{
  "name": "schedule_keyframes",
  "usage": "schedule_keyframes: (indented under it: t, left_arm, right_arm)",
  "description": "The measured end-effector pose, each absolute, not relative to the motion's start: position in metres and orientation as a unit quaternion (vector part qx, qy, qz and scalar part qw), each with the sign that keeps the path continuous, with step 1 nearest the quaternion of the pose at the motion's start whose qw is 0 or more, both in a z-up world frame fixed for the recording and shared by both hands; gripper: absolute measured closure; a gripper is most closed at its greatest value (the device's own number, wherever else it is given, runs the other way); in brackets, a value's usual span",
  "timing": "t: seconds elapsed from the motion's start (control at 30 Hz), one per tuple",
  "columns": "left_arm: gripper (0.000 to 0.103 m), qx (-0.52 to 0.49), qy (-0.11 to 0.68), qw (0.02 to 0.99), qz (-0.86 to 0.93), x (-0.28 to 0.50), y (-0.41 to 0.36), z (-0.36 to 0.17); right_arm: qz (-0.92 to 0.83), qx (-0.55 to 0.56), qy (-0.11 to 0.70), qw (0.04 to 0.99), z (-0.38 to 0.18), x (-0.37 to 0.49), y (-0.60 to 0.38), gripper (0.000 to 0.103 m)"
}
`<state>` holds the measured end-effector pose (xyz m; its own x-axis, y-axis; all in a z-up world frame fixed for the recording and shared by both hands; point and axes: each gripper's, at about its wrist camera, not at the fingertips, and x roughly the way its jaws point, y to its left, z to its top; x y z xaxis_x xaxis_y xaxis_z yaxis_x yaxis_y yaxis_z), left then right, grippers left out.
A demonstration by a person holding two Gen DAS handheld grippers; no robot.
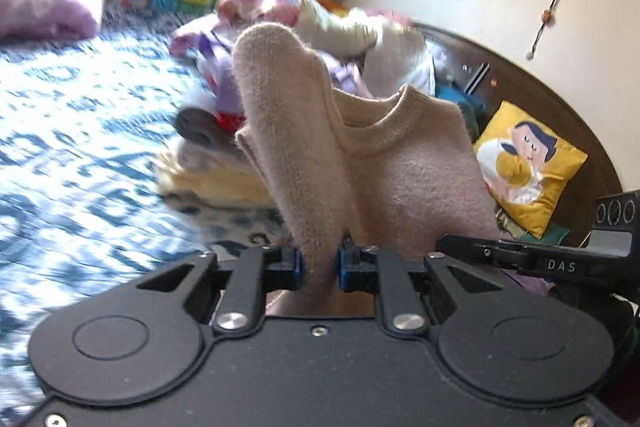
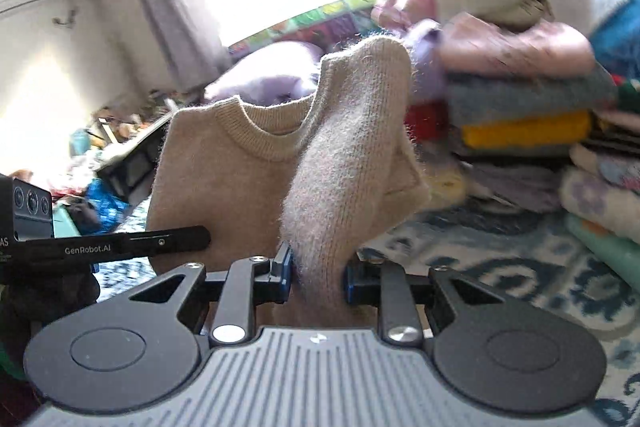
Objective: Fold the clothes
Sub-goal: 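Lift the beige sweater up off the bed with both grippers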
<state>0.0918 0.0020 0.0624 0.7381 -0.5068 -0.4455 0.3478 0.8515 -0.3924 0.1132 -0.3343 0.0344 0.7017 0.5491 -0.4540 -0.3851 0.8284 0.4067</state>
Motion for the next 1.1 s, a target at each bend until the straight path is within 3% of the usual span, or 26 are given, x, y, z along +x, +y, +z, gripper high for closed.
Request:
schedule_keyframes:
  t: [0.4,0.57,0.73,0.9,1.1]
  left_arm:
    - [0.089,-0.143,0.214,0.949,-0.180,-0.034,0.101,0.133]
    - [0.089,-0.140,0.200,0.957,-0.159,-0.064,0.134,0.151]
    - [0.089,-0.135,0.221,0.957,-0.130,-0.040,0.168,0.140]
    - [0.089,-0.129,0.240,0.957,-0.096,0.043,0.208,0.114]
    - [0.089,-0.087,0.132,0.982,-0.103,0.093,0.231,0.170]
  right_arm:
    - [0.377,0.080,0.241,0.891,0.112,0.051,-0.223,0.078]
    - [0.403,0.067,0.252,0.877,0.118,0.065,-0.188,0.078]
    - [0.428,0.055,0.263,0.863,0.123,0.079,-0.153,0.078]
    - [0.435,0.044,0.246,0.865,0.133,0.106,-0.125,0.078]
    - [0.409,0.034,0.181,0.894,0.154,0.161,-0.103,0.083]
